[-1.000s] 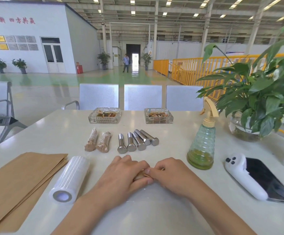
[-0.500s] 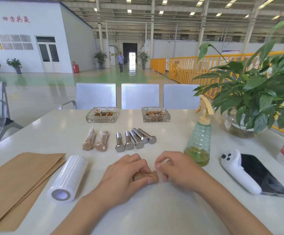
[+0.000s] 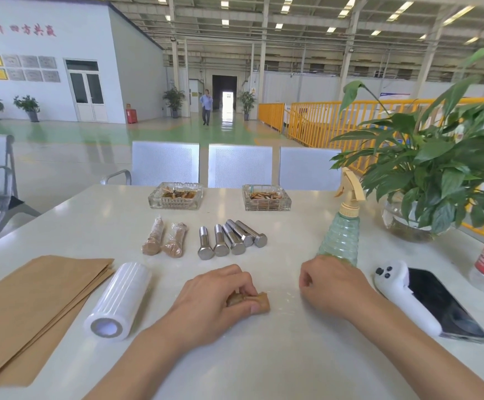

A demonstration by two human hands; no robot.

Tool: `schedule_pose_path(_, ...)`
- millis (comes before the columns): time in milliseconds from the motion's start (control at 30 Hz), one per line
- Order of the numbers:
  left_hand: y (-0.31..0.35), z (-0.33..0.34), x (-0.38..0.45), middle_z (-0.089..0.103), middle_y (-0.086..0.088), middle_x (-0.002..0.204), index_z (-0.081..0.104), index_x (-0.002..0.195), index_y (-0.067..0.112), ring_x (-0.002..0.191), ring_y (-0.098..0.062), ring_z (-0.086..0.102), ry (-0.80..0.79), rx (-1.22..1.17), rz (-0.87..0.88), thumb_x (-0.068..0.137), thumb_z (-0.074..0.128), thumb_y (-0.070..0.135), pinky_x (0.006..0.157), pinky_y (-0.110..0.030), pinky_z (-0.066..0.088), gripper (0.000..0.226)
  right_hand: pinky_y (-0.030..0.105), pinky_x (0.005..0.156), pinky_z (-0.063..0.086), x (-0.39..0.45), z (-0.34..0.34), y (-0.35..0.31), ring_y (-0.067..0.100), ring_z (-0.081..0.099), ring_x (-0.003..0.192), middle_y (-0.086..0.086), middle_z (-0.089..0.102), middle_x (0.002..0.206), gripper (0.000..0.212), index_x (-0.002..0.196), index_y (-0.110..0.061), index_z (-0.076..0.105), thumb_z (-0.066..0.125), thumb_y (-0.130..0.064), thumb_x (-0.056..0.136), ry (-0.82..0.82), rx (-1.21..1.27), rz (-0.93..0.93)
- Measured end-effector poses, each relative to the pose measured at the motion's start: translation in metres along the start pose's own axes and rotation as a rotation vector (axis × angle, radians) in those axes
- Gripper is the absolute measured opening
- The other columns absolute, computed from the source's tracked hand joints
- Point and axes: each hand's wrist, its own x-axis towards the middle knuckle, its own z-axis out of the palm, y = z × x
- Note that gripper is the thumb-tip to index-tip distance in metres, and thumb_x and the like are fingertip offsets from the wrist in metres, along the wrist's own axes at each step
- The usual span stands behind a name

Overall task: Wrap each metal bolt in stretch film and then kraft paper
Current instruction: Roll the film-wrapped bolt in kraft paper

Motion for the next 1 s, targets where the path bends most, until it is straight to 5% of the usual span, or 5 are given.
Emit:
schedule_pose_path(267, -0.006, -0.003, -0.002, 0.056, 0.025, 0.099, 0.060, 0.098, 0.048, 0.081, 0.003, 0.052, -0.004, -0.037, -0.015, 0.085, 0.058, 0.065, 0.067, -0.023, 0.039, 0.022, 0.032, 0.078, 0.041, 0.006, -0.008, 0.000, 0.022, 0.057, 0.106, -0.004, 0.061, 0.119, 0.029, 0.118, -0.029, 0.058, 0.051, -0.023, 0.091, -0.118, -0.073, 0.027)
schedule_pose_path(467, -0.006, -0.002, -0.002, 0.056, 0.025, 0.099, 0.059, 0.099, 0.049, 0.088, 0.005, 0.051, 0.002, -0.014, -0.008, 0.086, 0.058, 0.064, 0.069, -0.023, 0.041, 0.020, 0.032, 0.075, 0.043, 0.007, -0.021, -0.002, 0.023, 0.061, 0.100, -0.003, 0.062, 0.110, 0.020, 0.107, -0.027, 0.066, 0.055, -0.026, 0.090, -0.097, -0.155, 0.051)
schedule_pose_path(633, -0.005, -0.002, -0.003, 0.057, 0.024, 0.102, 0.060, 0.104, 0.045, 0.100, 0.003, 0.048, 0.025, 0.016, 0.004, 0.088, 0.059, 0.061, 0.082, -0.029, 0.047, 0.022, 0.031, 0.074, 0.055, 0.000, -0.040, 0.000, 0.018, 0.067, 0.085, -0.004, 0.074, 0.090, 0.016, 0.086, -0.021, 0.064, 0.051, -0.026, 0.092, -0.120, 0.304, 0.036)
schedule_pose_path(767, -0.005, -0.002, -0.003, 0.057, 0.024, 0.102, 0.060, 0.103, 0.044, 0.102, 0.002, 0.048, 0.036, 0.014, 0.015, 0.087, 0.061, 0.058, 0.084, -0.029, 0.047, 0.021, 0.020, 0.047, 0.045, -0.004, -0.046, -0.012, 0.014, 0.054, 0.045, 0.000, 0.064, 0.054, 0.013, 0.095, -0.007, 0.063, 0.051, -0.005, 0.096, -0.105, 0.912, 0.051)
schedule_pose_path(1000, -0.004, -0.002, -0.002, 0.056, 0.024, 0.100, 0.058, 0.103, 0.048, 0.101, 0.000, 0.048, 0.042, 0.005, 0.008, 0.084, 0.063, 0.059, 0.085, -0.028, 0.047, 0.022, 0.021, 0.048, 0.050, -0.005, -0.046, -0.056, 0.015, 0.054, 0.048, 0.001, 0.057, 0.058, 0.021, 0.104, -0.013, 0.062, 0.050, 0.000, 0.093, -0.290, 1.265, -0.051)
